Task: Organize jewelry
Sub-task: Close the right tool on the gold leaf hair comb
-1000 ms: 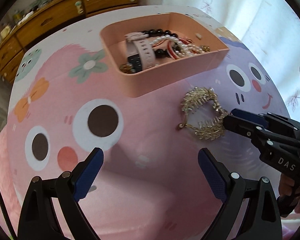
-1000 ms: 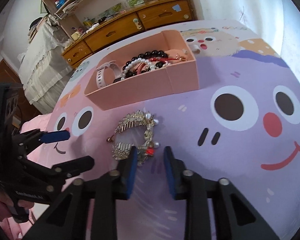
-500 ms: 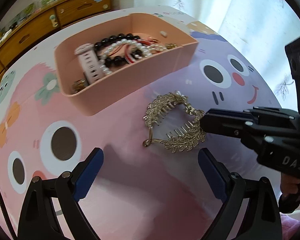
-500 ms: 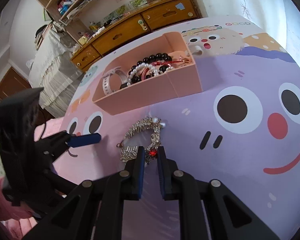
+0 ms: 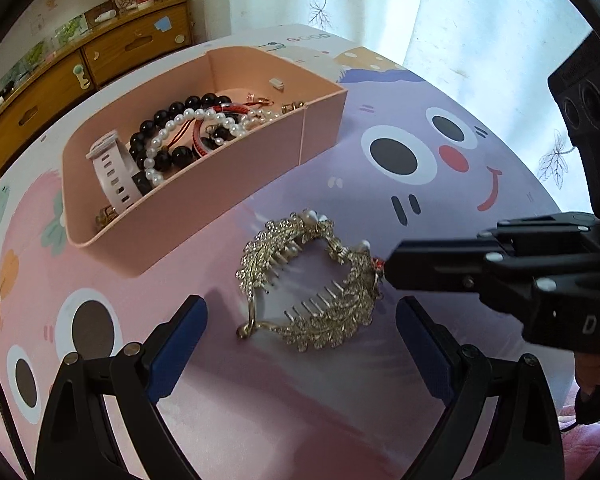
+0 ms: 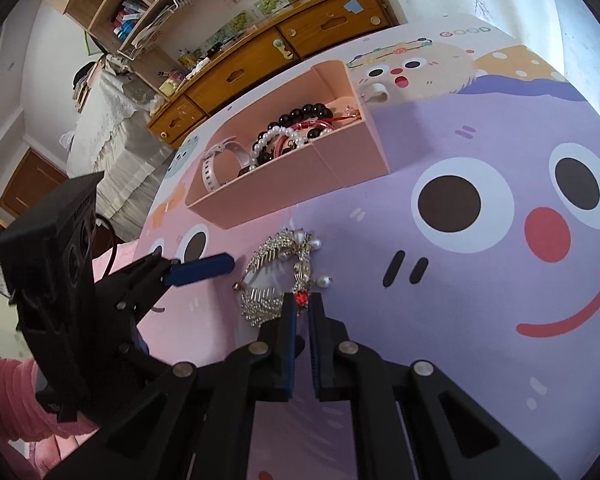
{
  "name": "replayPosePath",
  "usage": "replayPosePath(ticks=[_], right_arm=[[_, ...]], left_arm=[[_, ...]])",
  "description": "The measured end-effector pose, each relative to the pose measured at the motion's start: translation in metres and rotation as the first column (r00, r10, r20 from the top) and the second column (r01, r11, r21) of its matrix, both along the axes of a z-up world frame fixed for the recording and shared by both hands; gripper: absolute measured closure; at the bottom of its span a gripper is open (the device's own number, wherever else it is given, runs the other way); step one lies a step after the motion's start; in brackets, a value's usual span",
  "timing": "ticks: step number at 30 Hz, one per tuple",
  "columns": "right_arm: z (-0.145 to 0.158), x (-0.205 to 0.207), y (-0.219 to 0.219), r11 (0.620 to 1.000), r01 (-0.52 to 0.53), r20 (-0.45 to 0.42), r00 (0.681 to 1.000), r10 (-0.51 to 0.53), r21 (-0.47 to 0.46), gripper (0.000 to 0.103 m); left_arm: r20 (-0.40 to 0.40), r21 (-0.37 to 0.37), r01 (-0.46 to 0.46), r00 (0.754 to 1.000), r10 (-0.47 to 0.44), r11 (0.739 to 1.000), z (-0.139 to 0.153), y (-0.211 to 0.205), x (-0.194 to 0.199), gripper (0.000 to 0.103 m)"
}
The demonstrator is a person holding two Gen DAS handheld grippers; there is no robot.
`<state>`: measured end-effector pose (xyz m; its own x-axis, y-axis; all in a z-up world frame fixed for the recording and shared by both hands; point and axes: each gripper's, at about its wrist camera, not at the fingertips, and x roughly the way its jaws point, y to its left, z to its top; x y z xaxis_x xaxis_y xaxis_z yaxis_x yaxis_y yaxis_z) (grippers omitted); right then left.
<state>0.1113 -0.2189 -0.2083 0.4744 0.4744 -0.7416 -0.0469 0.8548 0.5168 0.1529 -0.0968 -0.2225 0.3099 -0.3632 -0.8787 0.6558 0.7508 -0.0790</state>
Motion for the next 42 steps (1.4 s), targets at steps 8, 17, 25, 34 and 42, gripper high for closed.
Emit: replayPosePath(ticks=[8, 17, 25, 34, 42], right_arm=[[-0.012, 0.009, -0.011, 0.996, 0.007, -0.069, 0.998, -0.001, 0.083, 0.097], [-0.018, 0.013, -0.017, 0.984, 0.028, -0.086, 0.996, -0.013, 0.177, 0.096], [-0.028, 0.023, -0.017, 0.963, 0.028, -0.138, 0.99, 0.009, 0.267, 0.085], [-0.024, 0.024, -0.002, 0.981, 0.004, -0.131, 0.991, 0.021, 0.192, 0.091], [-0.023, 0.017, -0.008, 0.978, 0.046, -0.162, 0.987, -0.012, 0.206, 0.094]], left_arm=[[0.047, 0.023, 0.033, 0.998, -0.034, 0.999, -0.001, -0.002, -0.003, 0.013], [0.072, 0.017, 0.06, 0.996, -0.061, 0.998, 0.001, -0.002, -0.007, 0.025], [0.081, 0.01, 0.073, 0.994, -0.074, 0.997, 0.001, -0.001, -0.009, 0.027], [0.094, -0.005, 0.085, 0.992, -0.085, 0.996, 0.001, 0.003, -0.012, 0.028], [0.103, -0.019, 0.109, 0.989, -0.106, 0.994, 0.001, 0.008, -0.013, 0.03]])
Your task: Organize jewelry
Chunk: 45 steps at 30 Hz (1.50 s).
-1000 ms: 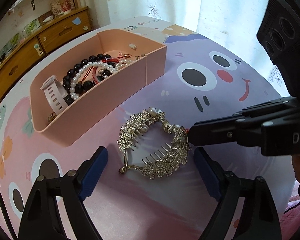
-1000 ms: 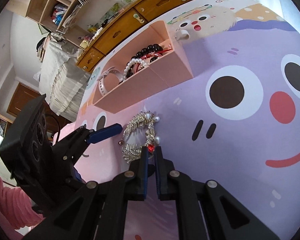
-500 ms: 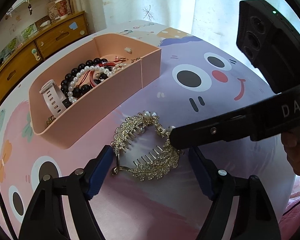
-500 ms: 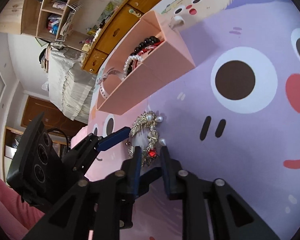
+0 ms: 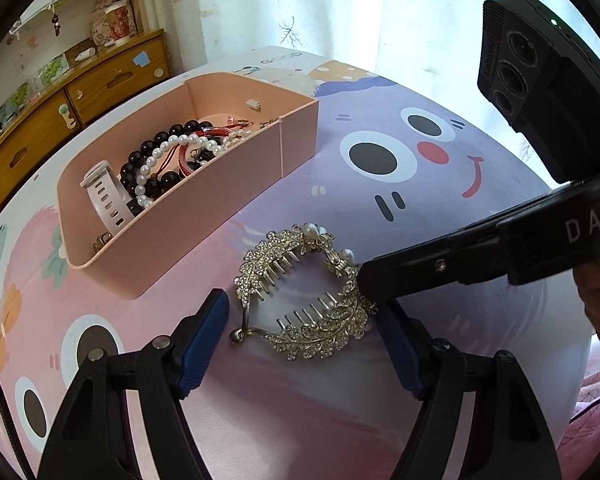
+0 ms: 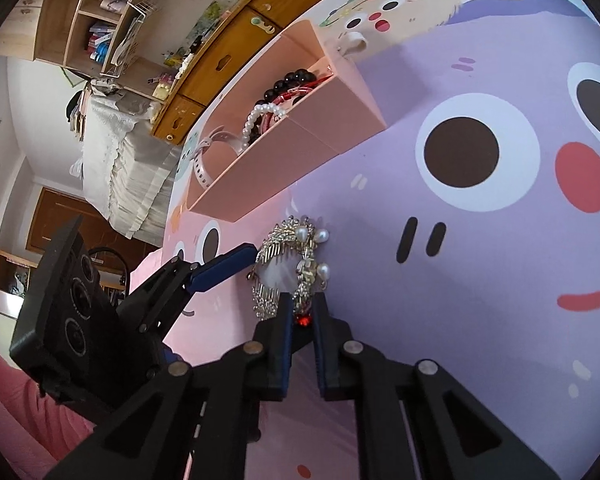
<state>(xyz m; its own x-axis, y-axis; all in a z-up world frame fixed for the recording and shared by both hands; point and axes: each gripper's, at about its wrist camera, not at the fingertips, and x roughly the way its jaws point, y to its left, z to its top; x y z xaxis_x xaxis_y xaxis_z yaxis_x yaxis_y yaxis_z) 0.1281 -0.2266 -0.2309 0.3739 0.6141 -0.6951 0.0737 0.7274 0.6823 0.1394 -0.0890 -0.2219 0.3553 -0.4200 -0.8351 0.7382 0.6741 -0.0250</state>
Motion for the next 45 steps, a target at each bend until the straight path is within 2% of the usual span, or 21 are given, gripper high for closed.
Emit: replayPosePath(ticks=[4, 9, 14, 17, 20, 22, 24, 30, 36, 39, 42, 45], right_arm=[[0.004, -0.001, 0.002, 1.0, -0.009, 0.015, 1.0, 0.009, -0.016, 0.094], [0.005, -0.002, -0.003, 1.0, 0.018, 0.004, 1.0, -0.018, -0.002, 0.094], [0.001, -0.007, -0.017, 0.995, 0.07, -0.014, 0.998, -0.069, 0.065, 0.094], [-0.003, -0.011, -0.02, 0.988, 0.091, -0.027, 0.996, -0.088, 0.128, 0.094], [-0.003, -0.015, -0.018, 0.988, 0.08, -0.03, 0.997, -0.077, 0.13, 0.094], [-0.002, -0.018, -0.018, 0.987, 0.074, -0.025, 0.997, -0.072, 0.142, 0.094], [-0.002, -0.023, -0.021, 0.985, 0.077, -0.029, 0.997, -0.074, 0.155, 0.094], [-0.002, -0.028, -0.024, 0.988, 0.077, -0.039, 0.997, -0.072, 0.131, 0.094], [0.002, -0.031, -0.024, 0.992, 0.061, -0.028, 0.998, -0.059, 0.114, 0.094], [0.004, -0.031, -0.024, 0.991, 0.057, -0.023, 0.998, -0.055, 0.12, 0.094], [0.006, -0.03, -0.024, 0.99, 0.059, -0.014, 0.998, -0.057, 0.127, 0.094], [0.008, -0.029, -0.026, 0.99, 0.064, -0.012, 0.998, -0.063, 0.127, 0.094]], left_arm=[[0.001, -0.008, 0.005, 1.0, -0.005, 1.0, 0.0, 0.003, 0.0, 0.031], [-0.009, 0.018, 0.02, 1.0, -0.02, 1.0, 0.001, 0.001, -0.002, 0.031], [-0.037, 0.059, 0.051, 0.998, -0.049, 0.997, 0.002, 0.003, -0.008, 0.027], [-0.025, 0.049, 0.029, 0.999, -0.028, 0.998, 0.004, 0.01, -0.006, 0.027], [-0.055, 0.018, -0.004, 0.998, 0.005, 1.0, 0.004, 0.015, 0.004, 0.027], [-0.07, -0.006, -0.022, 0.997, 0.022, 1.0, 0.005, 0.017, 0.01, 0.03], [-0.079, -0.016, -0.029, 0.996, 0.028, 0.999, 0.005, 0.015, 0.013, 0.039], [-0.069, -0.017, -0.018, 0.997, 0.017, 1.0, 0.006, 0.01, 0.012, 0.042], [-0.011, 0.009, -0.016, 1.0, 0.016, 1.0, 0.009, 0.002, 0.007, 0.042], [0.064, 0.008, 0.009, 0.998, -0.009, 1.0, 0.017, -0.003, 0.0, 0.04], [0.147, -0.004, 0.07, 0.987, -0.069, 0.998, 0.026, -0.009, -0.01, 0.035], [0.204, 0.013, 0.114, 0.972, -0.114, 0.993, 0.029, -0.016, -0.017, 0.035]])
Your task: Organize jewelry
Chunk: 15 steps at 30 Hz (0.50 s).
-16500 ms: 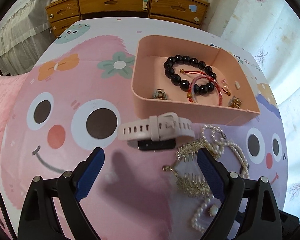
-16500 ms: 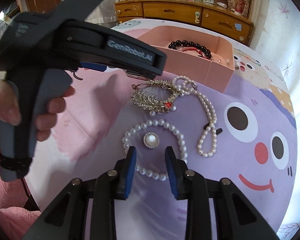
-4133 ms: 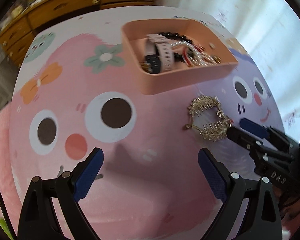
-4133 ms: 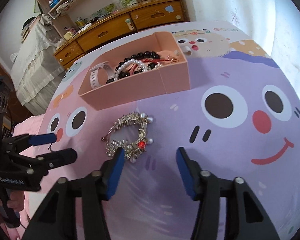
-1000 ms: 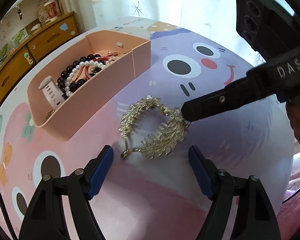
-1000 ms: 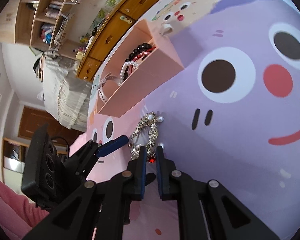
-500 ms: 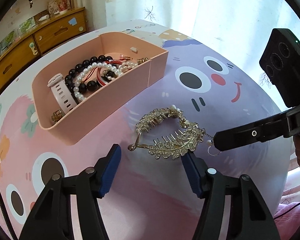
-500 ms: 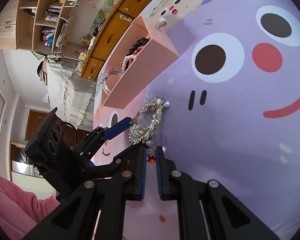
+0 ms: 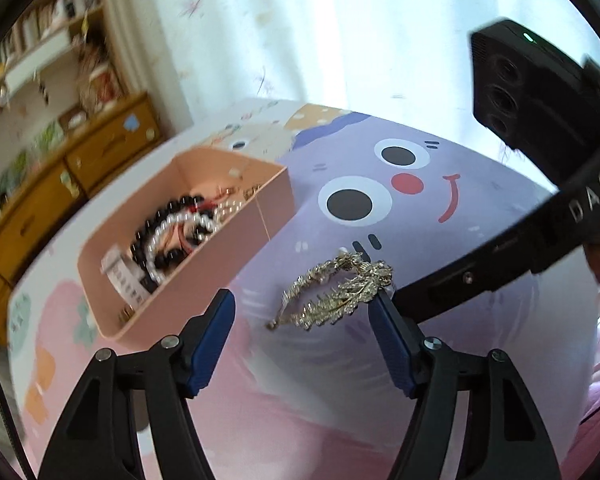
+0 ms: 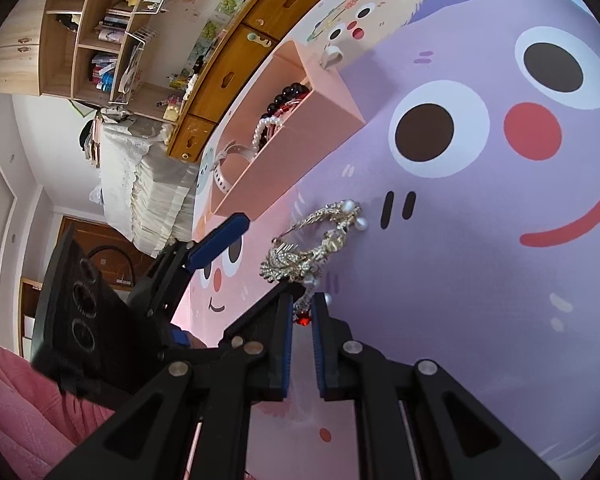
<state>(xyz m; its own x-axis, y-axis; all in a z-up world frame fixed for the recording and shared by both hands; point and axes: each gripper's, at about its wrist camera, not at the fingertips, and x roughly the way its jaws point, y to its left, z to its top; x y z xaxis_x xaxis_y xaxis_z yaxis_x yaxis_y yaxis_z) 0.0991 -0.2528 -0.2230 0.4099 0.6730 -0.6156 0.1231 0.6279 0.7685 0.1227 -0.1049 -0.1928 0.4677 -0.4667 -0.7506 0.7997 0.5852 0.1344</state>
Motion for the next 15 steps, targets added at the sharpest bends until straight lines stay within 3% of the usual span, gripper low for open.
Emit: replayPosePath(ticks=[2, 4, 6, 8, 15], right_arm=[[0.001, -0.001, 0.0, 1.0, -0.002, 0.004, 1.0, 0.002, -0.001, 0.094], [0.002, -0.001, -0.002, 1.0, -0.008, 0.013, 1.0, 0.008, -0.004, 0.094], [0.006, 0.0, -0.004, 1.0, -0.009, 0.023, 1.0, 0.01, -0.029, 0.094], [0.008, 0.0, -0.006, 1.0, -0.001, 0.024, 1.0, 0.002, -0.029, 0.092], [0.012, -0.004, -0.012, 0.995, -0.027, 0.018, 0.999, 0.029, -0.097, 0.09]], left_arm=[[0.01, -0.002, 0.022, 1.0, -0.022, 1.0, 0.0, -0.002, -0.001, 0.036], [-0.011, -0.014, 0.039, 0.999, -0.039, 0.999, -0.001, -0.003, 0.002, 0.047], [-0.028, -0.015, 0.053, 0.998, -0.054, 0.998, -0.002, -0.004, 0.004, 0.079], [-0.041, -0.007, 0.062, 0.997, -0.063, 0.998, -0.005, -0.009, 0.004, 0.087], [-0.053, -0.037, 0.013, 0.998, -0.015, 0.999, 0.0, -0.007, 0.01, 0.093]])
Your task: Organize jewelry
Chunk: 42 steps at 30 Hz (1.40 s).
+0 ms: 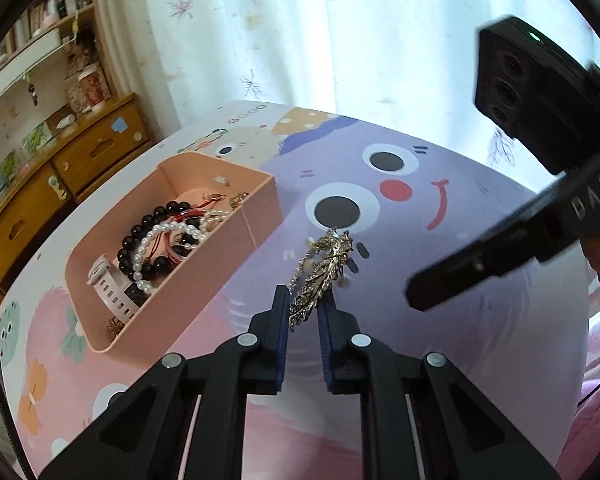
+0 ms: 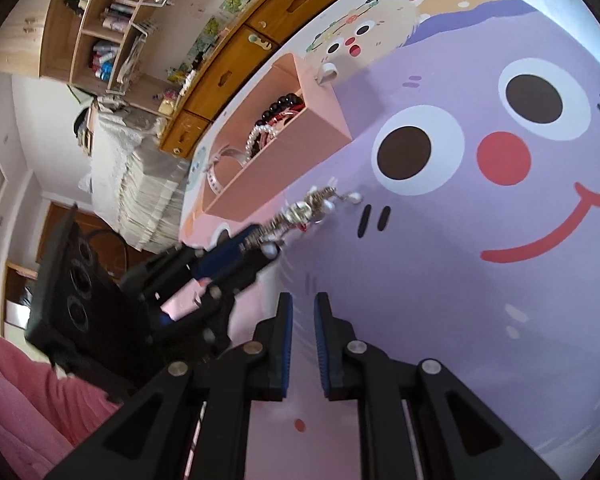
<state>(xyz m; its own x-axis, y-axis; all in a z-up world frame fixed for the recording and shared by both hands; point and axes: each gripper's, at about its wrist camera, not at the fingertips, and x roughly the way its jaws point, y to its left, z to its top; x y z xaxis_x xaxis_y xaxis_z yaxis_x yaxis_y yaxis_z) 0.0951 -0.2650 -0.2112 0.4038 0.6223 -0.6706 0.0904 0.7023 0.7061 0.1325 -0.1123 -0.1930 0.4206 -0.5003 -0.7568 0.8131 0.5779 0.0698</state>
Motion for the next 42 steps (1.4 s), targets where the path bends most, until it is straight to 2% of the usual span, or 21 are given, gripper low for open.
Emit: replayPosePath(ticks=[6, 11, 17, 23, 30, 42], right_arm=[[0.005, -0.003, -0.002, 0.998, -0.023, 0.002, 1.0, 0.023, -0.053, 0.081], [0.012, 0.001, 0.003, 0.995, -0.04, 0.039, 0.998, 0.044, -0.096, 0.08], [0.024, 0.014, 0.012, 0.988, -0.046, 0.124, 0.99, 0.065, -0.15, 0.08], [0.025, 0.031, 0.026, 0.971, -0.072, 0.144, 0.984, 0.106, -0.226, 0.08], [0.018, 0.044, 0.039, 0.942, -0.082, 0.152, 0.979, 0.138, -0.325, 0.08], [0.019, 0.049, 0.059, 0.926, -0.15, 0.197, 0.953, 0.229, -0.347, 0.087]], left_arm=[[-0.033, -0.021, -0.047, 0.998, 0.046, 0.999, 0.004, 0.007, 0.009, 0.097], [-0.077, -0.073, -0.086, 0.994, 0.08, 0.994, 0.014, 0.014, 0.017, 0.099], [-0.156, -0.13, -0.151, 0.979, 0.131, 0.98, 0.022, 0.025, 0.03, 0.1], [-0.214, -0.136, -0.221, 0.958, 0.189, 0.966, 0.017, 0.034, 0.043, 0.099], [-0.235, -0.126, -0.248, 0.948, 0.214, 0.96, 0.012, 0.04, 0.05, 0.099], [-0.269, -0.123, -0.266, 0.936, 0.226, 0.956, 0.008, 0.043, 0.056, 0.098]])
